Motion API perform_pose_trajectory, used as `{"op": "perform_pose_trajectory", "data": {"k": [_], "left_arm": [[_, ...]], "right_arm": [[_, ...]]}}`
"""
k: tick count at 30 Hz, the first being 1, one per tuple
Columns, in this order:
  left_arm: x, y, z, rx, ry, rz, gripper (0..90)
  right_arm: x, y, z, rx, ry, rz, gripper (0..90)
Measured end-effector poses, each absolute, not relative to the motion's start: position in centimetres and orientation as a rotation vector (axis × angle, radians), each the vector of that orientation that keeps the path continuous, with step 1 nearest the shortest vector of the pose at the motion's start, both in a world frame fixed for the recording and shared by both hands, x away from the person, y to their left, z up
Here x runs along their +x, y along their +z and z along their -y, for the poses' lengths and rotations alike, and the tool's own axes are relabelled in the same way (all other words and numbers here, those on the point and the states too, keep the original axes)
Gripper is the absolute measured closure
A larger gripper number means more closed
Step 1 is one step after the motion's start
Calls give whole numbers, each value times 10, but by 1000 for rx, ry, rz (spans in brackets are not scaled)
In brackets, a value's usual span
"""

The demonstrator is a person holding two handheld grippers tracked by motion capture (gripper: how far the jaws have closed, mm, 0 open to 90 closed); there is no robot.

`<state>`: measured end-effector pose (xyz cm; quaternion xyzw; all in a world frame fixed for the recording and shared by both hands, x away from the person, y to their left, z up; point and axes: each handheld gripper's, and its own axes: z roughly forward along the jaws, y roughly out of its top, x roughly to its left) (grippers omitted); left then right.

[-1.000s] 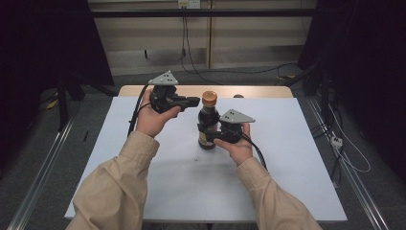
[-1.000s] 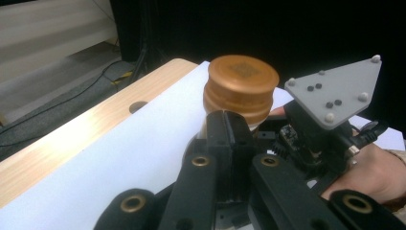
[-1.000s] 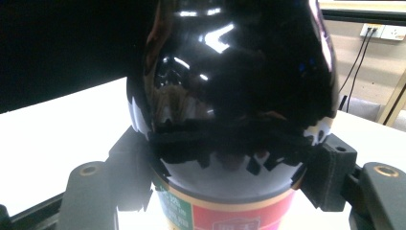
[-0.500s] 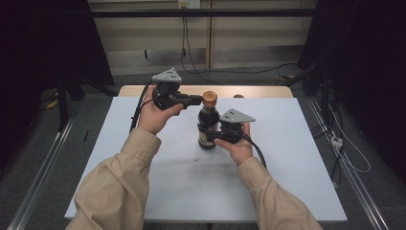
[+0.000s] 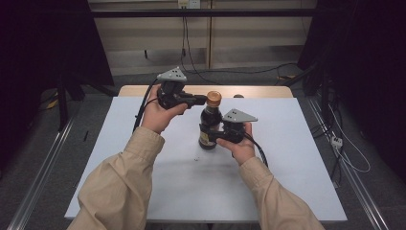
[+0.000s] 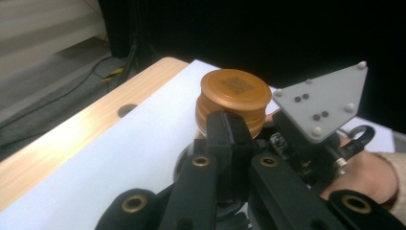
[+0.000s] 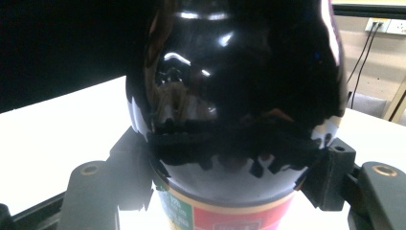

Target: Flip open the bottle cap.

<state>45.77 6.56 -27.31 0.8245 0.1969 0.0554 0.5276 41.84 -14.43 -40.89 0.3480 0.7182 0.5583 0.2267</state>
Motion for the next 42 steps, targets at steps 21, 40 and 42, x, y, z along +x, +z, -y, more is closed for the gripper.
{"op": "perform_pose_trajectory", "data": {"k": [21, 40, 42], "left_arm": [[441, -227, -52, 1971, 240, -419, 900], [447, -254, -88, 2016, 221, -522, 900], [447, -257, -87, 2021, 219, -525, 900]], "right_arm": [[418, -410, 116, 859, 1485, -2004, 299], [422, -412, 137, 930, 1520, -2015, 305], [421, -412, 137, 928, 1522, -2014, 305]]}}
